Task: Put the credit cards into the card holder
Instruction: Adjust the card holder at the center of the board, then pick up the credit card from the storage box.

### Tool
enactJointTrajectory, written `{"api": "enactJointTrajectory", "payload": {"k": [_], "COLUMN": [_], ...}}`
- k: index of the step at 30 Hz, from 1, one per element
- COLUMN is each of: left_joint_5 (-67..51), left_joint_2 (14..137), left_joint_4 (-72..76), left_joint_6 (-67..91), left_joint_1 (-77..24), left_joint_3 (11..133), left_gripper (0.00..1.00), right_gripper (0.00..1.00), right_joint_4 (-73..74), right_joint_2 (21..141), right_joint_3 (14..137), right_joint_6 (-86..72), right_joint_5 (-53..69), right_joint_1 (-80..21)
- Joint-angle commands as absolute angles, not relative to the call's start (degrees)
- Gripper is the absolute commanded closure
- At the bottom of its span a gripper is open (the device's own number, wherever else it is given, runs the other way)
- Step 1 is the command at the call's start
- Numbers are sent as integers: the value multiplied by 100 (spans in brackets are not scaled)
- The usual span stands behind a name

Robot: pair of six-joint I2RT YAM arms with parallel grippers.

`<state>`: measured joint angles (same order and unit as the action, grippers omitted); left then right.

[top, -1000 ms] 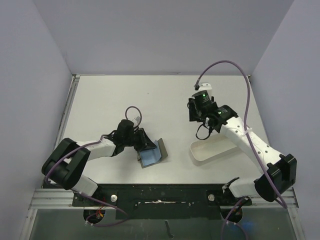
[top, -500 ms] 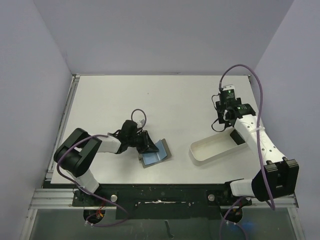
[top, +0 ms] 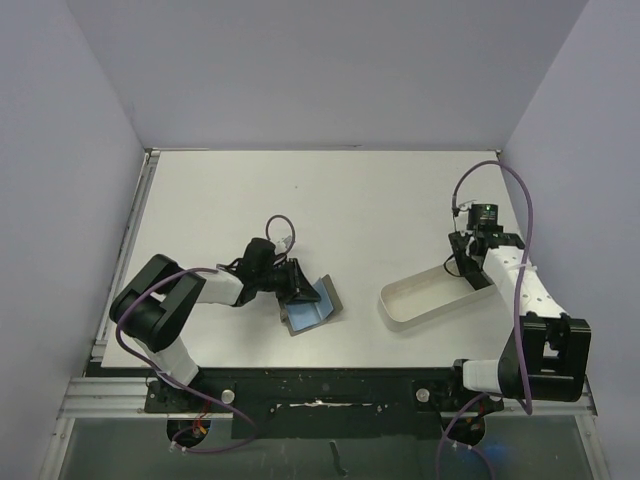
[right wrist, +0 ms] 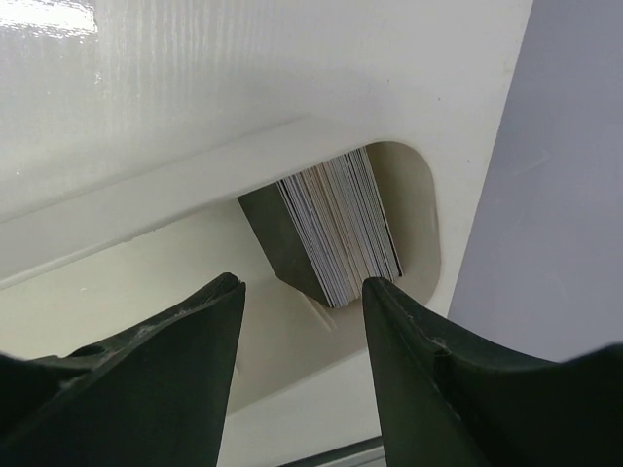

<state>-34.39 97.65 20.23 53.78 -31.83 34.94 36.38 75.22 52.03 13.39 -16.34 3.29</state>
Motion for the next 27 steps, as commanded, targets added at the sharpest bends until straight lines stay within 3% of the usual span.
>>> {"api": "enactJointTrajectory", "payload": {"k": [1, 12, 27], "left_joint_5": [-3545, -3755, -3622], "left_joint_2": [9554, 9872, 10149], "left_joint_4": [2639, 3857, 3799], "left_joint_6": [5524, 6209, 6104], "left_joint_1": [-3219, -3482, -3665], "left_joint_3": [3692, 3630, 3657], "left_gripper": [83, 83, 83], "right_gripper": [48, 45, 44], "right_joint_4": [2745, 2007, 2056], "right_joint_2": [7451, 7638, 7815], "right_joint_3": [5044, 4671, 4571], "right_joint_6": [1843, 2175, 2112], "right_joint_5": [-1368, -1974, -1854], "right_joint_1": [369, 394, 394]}}
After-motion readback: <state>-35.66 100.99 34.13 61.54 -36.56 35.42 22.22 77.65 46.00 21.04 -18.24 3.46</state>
